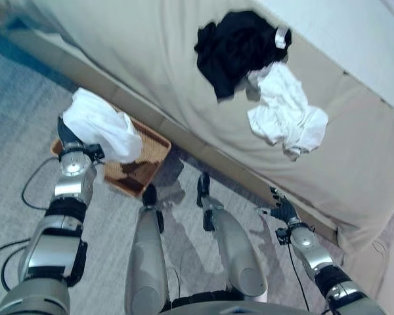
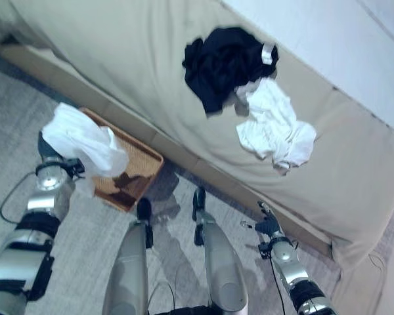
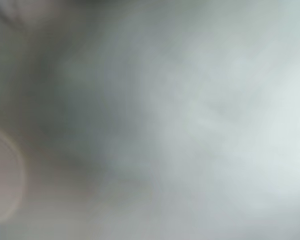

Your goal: Pick up clothes into the bucket

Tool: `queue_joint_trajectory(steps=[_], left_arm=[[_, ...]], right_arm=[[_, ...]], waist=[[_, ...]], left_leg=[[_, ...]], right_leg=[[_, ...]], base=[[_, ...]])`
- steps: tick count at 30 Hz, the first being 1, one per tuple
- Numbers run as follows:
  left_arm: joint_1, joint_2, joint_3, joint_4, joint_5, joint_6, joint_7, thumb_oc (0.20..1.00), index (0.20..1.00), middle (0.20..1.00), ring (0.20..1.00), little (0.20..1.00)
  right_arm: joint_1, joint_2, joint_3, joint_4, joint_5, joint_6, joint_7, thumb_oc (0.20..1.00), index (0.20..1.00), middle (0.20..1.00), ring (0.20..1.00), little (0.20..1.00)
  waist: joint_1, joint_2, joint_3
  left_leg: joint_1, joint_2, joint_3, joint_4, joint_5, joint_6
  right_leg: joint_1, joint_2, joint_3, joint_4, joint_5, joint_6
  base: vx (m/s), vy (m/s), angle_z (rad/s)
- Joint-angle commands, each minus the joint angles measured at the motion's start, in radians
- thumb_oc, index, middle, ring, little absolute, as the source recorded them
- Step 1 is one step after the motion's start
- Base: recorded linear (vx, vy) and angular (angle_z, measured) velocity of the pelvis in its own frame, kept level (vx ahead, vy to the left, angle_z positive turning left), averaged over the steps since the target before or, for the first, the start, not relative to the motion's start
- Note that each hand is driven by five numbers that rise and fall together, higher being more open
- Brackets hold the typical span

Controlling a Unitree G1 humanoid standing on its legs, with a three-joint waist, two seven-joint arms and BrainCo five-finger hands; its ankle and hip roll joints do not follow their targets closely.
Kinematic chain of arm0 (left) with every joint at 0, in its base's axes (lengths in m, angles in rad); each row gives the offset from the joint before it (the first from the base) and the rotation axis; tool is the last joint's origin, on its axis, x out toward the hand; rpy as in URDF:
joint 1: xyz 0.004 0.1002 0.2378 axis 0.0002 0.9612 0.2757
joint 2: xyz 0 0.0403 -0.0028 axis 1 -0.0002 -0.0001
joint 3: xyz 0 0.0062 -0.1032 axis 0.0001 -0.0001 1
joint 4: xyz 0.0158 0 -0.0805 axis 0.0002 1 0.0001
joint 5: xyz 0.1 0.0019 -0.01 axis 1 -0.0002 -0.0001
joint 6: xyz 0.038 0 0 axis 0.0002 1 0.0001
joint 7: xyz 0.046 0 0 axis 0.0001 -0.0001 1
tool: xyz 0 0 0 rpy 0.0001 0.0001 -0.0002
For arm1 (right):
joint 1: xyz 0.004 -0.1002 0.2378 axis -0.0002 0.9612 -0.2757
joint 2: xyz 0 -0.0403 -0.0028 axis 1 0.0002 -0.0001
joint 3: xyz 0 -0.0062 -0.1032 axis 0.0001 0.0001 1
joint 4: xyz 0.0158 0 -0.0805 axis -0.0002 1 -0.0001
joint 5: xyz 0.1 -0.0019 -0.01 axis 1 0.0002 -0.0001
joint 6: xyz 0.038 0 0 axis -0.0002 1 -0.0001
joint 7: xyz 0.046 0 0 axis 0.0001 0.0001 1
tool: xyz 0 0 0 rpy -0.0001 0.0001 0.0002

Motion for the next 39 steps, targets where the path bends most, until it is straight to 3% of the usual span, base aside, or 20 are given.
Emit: queue_joint_trajectory(steps=[1,2,3,4,13,20,26,32,33,35,36,37,38,39], left_arm=[[-0.060,0.074,0.006,0.015,0.000,-0.045,0.021,0.200,0.200,0.200,0.200,0.200],[-0.060,0.074,0.006,0.015,0.000,-0.045,0.021,0.200,0.200,0.200,0.200,0.200],[-0.075,0.078,0.002,0.046,0.001,-0.034,0.026,0.429,0.429,0.429,0.429,0.429],[-0.091,0.079,-0.002,0.084,0.003,-0.021,0.026,1.000,1.000,1.000,1.000,1.000],[-0.123,0.039,0.035,0.232,0.036,0.065,0.068,1.000,1.000,1.000,1.000,1.000],[-0.054,0.010,0.083,0.199,0.086,0.068,0.106,1.000,1.000,1.000,1.000,1.000],[0.070,-0.030,0.104,0.110,0.161,0.076,0.125,1.000,1.000,1.000,1.000,1.000],[0.222,-0.112,0.017,-0.019,0.353,0.091,0.136,1.000,1.000,1.000,1.000,1.000],[0.222,-0.112,0.018,-0.020,0.353,0.091,0.136,1.000,1.000,1.000,1.000,1.000],[0.279,-0.170,-0.028,-0.055,0.385,0.081,0.111,1.000,1.000,1.000,1.000,1.000],[0.319,-0.240,-0.076,-0.074,0.352,0.058,0.074,1.000,1.000,1.000,1.000,1.000],[0.319,-0.242,-0.076,-0.074,0.352,0.057,0.074,1.000,1.000,1.000,1.000,1.000],[0.389,-0.304,-0.181,-0.121,0.325,0.032,-0.012,1.000,1.000,1.000,1.000,1.000],[0.408,-0.316,-0.201,-0.141,0.327,0.030,-0.026,1.000,1.000,1.000,1.000,1.000]], right_arm=[[-0.009,-0.052,0.019,-0.089,0.053,-0.057,-0.047,1.000,1.000,1.000,1.000,1.000],[-0.009,-0.052,0.019,-0.088,0.053,-0.057,-0.047,1.000,1.000,1.000,1.000,1.000],[-0.015,-0.057,0.017,-0.124,0.067,-0.068,-0.058,1.000,1.000,1.000,1.000,1.000],[-0.016,-0.059,0.016,-0.132,0.072,-0.071,-0.066,1.000,1.000,1.000,1.000,1.000],[-0.040,-0.075,-0.028,-0.292,0.058,-0.089,-0.154,1.000,1.000,1.000,1.000,1.000],[-0.093,-0.143,-0.163,-0.496,-0.004,-0.138,-0.269,1.000,1.000,1.000,1.000,1.000],[-0.166,-0.216,-0.291,-0.571,-0.096,-0.107,-0.387,1.000,1.000,1.000,1.000,1.000],[-0.303,-0.314,-0.319,-0.412,-0.179,-0.022,-0.486,1.000,1.000,1.000,1.000,1.000],[-0.304,-0.314,-0.319,-0.412,-0.179,-0.022,-0.486,1.000,1.000,1.000,1.000,1.000],[-0.365,-0.355,-0.311,-0.299,-0.191,0.014,-0.514,1.000,1.000,1.000,1.000,1.000],[-0.417,-0.387,-0.299,-0.209,-0.164,0.036,-0.511,1.000,1.000,1.000,1.000,1.000],[-0.420,-0.390,-0.295,-0.205,-0.162,0.034,-0.511,1.000,1.000,1.000,1.000,1.000],[-0.504,-0.441,-0.237,-0.045,-0.128,0.068,-0.466,1.000,1.000,1.000,1.000,1.000],[-0.536,-0.458,-0.215,0.003,-0.132,0.078,-0.450,1.000,1.000,1.000,1.000,1.000]], waist=[[0.011,-0.085,0.012],[0.011,-0.085,0.012],[0.002,-0.095,0.012],[-0.002,-0.097,0.012],[-0.016,-0.112,0.012],[-0.004,-0.084,0.012],[0.032,-0.024,0.012],[0.081,0.069,0.012],[0.081,0.069,0.012],[0.095,0.109,0.012],[0.105,0.148,0.012],[0.103,0.150,0.012],[0.114,0.208,0.012],[0.117,0.225,0.012]], left_leg=[[-0.011,-0.024,-0.030,0.041,0.003,0.017],[-0.011,-0.024,-0.030,0.041,0.002,0.017],[-0.051,-0.021,-0.035,0.060,0.000,0.017],[-0.071,-0.019,-0.041,0.070,-0.002,0.017],[-0.091,-0.011,-0.047,0.053,-0.002,0.018],[-0.038,-0.019,-0.037,-0.022,0.021,0.012],[0.038,-0.038,-0.032,-0.113,0.060,0.006],[0.124,-0.062,-0.037,-0.239,0.118,-0.004],[0.124,-0.062,-0.037,-0.240,0.118,-0.004],[0.154,-0.073,-0.043,-0.286,0.140,-0.007],[0.173,-0.081,-0.045,-0.320,0.159,-0.010],[0.174,-0.081,-0.045,-0.322,0.160,-0.010],[0.201,-0.088,-0.051,-0.376,0.187,-0.015],[0.209,-0.086,-0.050,-0.391,0.194,-0.016]], right_leg=[[0.013,-0.039,-0.011,0.093,-0.034,0.052],[0.012,-0.039,-0.011,0.093,-0.034,0.052],[-0.024,-0.035,-0.015,0.100,-0.033,0.054],[-0.038,-0.031,-0.017,0.103,-0.033,0.055],[-0.049,-0.022,-0.030,0.057,-0.020,0.053],[-0.011,-0.036,-0.030,0.015,-0.012,0.048],[0.039,-0.061,-0.040,0.006,-0.019,0.045],[0.080,-0.092,-0.055,0.008,-0.033,0.040],[0.080,-0.092,-0.055,0.008,-0.033,0.040],[0.091,-0.102,-0.058,0.017,-0.045,0.039],[0.093,-0.110,-0.059,0.032,-0.057,0.035],[0.093,-0.111,-0.059,0.033,-0.058,0.035],[0.092,-0.115,-0.061,0.049,-0.075,0.030],[0.089,-0.118,-0.059,0.053,-0.079,0.028]], base=[[-0.02,-0.035,-0.08],[-0.01,-0.026,-0.08],[0.00,-0.019,-0.06],[0.00,-0.025,-0.04],[0.01,-0.004,0.05],[0.00,-0.002,0.00],[0.00,-0.024,0.08],[0.01,-0.037,0.10],[0.01,-0.049,0.17],[0.01,-0.054,0.21],[0.00,-0.043,0.25],[0.00,-0.058,0.26],[0.01,-0.028,0.21],[0.01,-0.032,0.23]])
